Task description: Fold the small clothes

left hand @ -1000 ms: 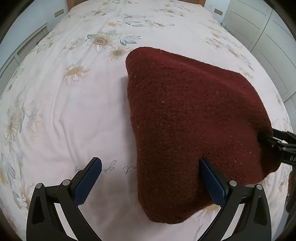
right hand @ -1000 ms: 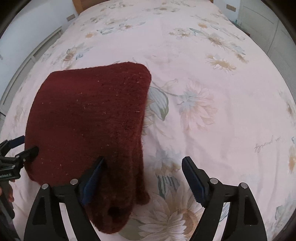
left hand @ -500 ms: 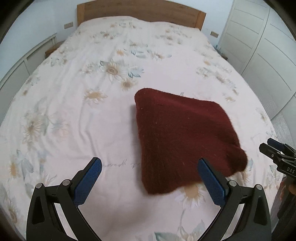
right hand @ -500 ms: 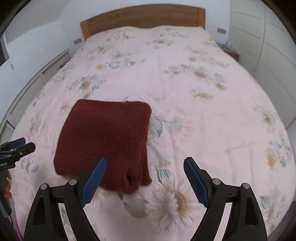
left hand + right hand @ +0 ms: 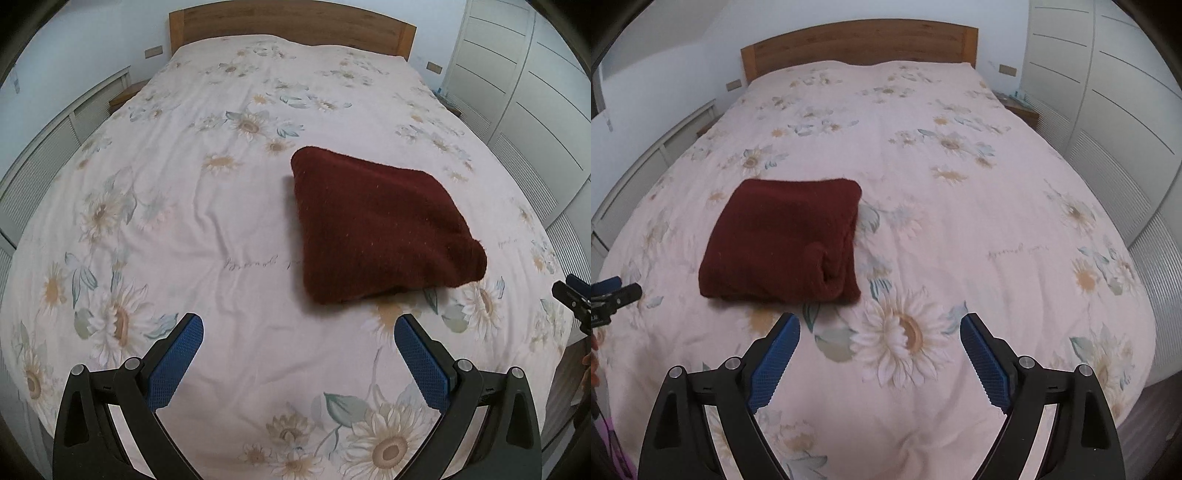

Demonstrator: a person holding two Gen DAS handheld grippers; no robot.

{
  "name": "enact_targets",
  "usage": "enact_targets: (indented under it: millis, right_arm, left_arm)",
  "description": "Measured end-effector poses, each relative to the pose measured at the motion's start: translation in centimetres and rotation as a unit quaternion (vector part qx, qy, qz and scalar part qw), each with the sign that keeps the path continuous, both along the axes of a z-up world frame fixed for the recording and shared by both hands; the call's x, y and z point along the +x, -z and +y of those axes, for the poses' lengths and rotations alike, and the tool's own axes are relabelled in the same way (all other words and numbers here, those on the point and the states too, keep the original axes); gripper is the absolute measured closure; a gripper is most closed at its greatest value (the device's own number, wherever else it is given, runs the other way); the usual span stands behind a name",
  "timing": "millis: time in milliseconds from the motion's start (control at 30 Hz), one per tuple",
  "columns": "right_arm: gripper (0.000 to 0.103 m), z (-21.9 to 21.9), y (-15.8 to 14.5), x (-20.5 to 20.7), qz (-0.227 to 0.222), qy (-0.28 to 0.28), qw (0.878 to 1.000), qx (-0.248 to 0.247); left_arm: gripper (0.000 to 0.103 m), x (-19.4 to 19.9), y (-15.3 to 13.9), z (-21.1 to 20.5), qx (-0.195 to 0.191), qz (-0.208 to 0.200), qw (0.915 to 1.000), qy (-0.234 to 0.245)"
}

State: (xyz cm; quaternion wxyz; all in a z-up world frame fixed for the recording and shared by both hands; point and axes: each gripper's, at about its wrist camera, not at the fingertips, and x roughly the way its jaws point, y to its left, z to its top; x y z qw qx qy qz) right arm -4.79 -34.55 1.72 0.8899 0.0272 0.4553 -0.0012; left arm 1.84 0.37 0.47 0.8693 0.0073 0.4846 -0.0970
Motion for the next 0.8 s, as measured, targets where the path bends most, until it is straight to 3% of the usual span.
enact_targets:
  millis: [800]
  right_arm:
    - [0.013,-0.4,-0.8,-1.2,-0.001,-0.004,1.000,-0.001]
  left_arm:
    - [0.001,-1.5,-0.9,0.4,0.020,-0.009,0.9996,-0.018]
